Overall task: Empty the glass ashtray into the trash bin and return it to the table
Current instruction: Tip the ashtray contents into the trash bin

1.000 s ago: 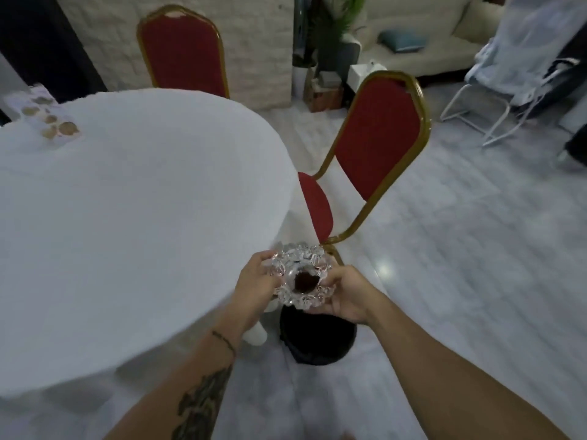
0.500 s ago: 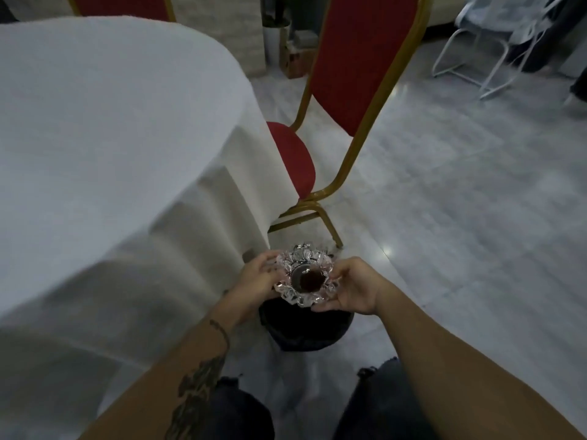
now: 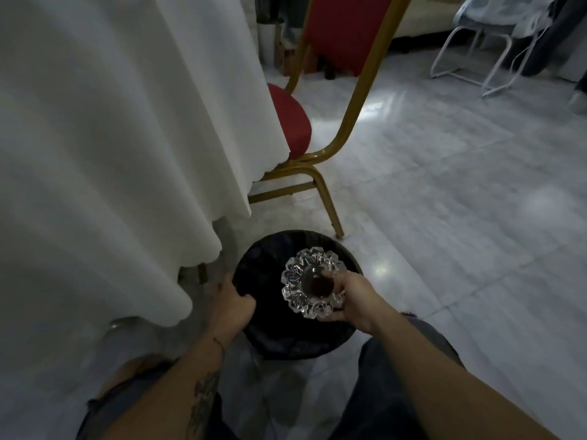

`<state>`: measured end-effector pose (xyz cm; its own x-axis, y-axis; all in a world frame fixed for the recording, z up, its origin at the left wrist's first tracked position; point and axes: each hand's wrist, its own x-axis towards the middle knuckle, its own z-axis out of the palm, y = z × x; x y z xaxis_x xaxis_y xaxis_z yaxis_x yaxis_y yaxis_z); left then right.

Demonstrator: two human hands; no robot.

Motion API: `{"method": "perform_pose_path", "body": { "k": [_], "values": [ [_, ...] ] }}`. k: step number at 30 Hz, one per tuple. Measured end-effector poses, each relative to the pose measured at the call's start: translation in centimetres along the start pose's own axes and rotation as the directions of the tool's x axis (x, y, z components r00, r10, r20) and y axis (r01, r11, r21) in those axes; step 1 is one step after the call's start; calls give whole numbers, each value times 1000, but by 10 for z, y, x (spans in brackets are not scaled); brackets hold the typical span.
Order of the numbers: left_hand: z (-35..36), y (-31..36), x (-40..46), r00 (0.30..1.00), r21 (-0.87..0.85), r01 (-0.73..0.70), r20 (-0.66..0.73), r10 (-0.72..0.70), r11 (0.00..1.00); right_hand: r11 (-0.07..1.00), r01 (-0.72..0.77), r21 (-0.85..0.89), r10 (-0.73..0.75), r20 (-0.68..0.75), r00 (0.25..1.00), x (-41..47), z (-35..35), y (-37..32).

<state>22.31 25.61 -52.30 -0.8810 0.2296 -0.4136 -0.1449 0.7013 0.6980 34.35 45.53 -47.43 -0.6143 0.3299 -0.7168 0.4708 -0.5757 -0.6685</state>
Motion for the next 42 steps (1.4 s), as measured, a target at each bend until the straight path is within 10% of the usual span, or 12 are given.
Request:
{"method": "perform_pose_path", "body": {
  "k": [13,30,37,42],
  "values": [
    [37,-11,18,992,-178,73,-85,-89,981,969,208,-130,-226,-147,963,59,16,19],
    [38,-28,27,996,-188,-70,-63,59,980,364,663,-654,-919,-137,369,74,45,41],
    [36,-28,28,995,-162,-96,-41,91,982,92,702,-706,-972,88,216,81,38,41],
    [32,-23,23,998,-161,-66,-8,65,985,85,705,-704,-967,110,228,78,37,39]
  ]
}}
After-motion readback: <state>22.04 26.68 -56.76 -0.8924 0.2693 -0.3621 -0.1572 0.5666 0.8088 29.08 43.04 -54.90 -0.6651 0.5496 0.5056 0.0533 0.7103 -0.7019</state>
